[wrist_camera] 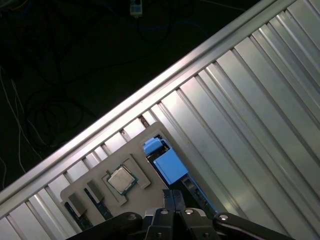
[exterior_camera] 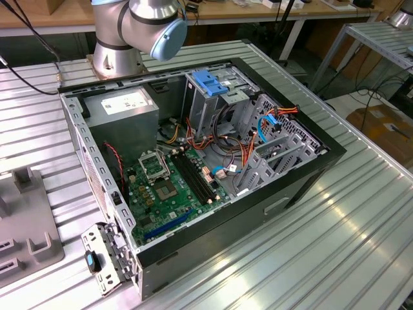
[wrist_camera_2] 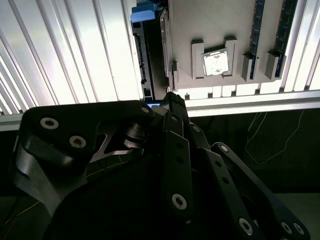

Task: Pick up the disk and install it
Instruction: 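Pick up the disk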

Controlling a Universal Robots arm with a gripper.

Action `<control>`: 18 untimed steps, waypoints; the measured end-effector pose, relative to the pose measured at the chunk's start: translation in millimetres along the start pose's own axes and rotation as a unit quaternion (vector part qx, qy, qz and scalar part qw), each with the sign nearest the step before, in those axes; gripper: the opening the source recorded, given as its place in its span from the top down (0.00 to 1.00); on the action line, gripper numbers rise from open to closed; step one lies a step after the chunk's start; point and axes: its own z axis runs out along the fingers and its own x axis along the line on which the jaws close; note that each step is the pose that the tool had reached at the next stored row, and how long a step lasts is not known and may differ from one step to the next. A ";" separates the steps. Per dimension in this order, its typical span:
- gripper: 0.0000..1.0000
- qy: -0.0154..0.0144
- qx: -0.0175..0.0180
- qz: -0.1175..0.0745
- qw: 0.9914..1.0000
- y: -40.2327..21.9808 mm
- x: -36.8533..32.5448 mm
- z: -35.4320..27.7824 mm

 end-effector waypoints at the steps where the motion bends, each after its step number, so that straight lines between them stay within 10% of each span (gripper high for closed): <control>1: 0.89 0.000 0.000 0.000 1.000 0.0 0.0 0.0; 18: 0.89 0.001 0.000 -0.022 1.000 -1.9 -2.3 2.1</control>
